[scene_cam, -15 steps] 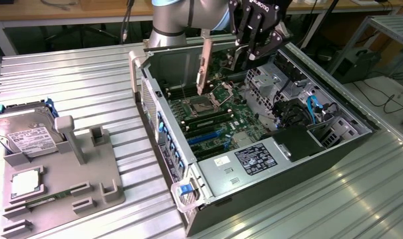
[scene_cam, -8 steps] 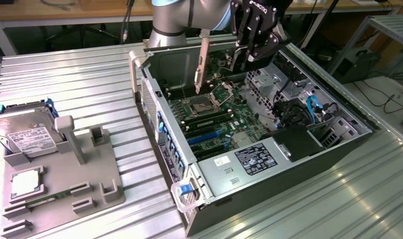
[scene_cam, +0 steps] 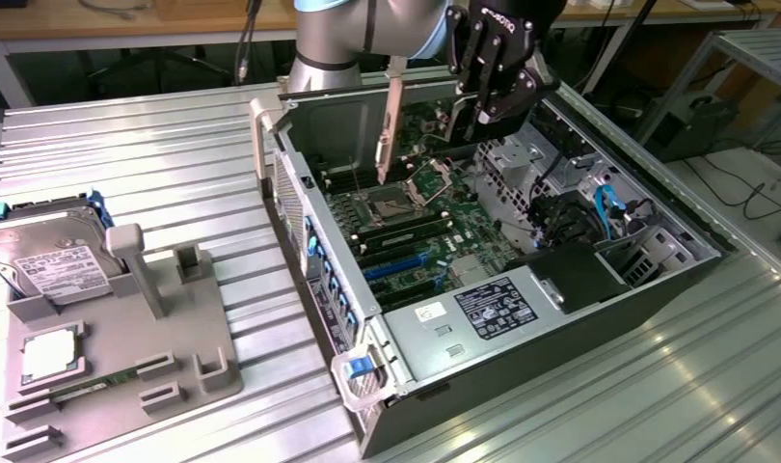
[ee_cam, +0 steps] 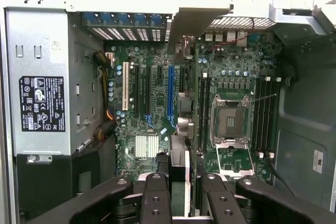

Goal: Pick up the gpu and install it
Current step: 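Insert the gpu into the slot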

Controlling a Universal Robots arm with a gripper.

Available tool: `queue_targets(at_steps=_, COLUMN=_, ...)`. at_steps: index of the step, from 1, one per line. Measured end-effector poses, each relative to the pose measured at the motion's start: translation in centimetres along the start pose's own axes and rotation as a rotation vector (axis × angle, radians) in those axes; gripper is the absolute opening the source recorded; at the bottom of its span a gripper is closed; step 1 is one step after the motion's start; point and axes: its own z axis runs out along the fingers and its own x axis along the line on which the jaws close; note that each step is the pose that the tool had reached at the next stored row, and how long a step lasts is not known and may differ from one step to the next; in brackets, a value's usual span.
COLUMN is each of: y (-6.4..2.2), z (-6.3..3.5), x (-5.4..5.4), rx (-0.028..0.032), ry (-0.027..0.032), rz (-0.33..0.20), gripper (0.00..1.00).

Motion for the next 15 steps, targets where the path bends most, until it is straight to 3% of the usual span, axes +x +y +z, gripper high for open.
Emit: queue_targets(at_steps=15, y=0.02, z=0.79, x=0.02, rx=-0.0096, ry=-0.0008, rz=0.0, gripper=0.28)
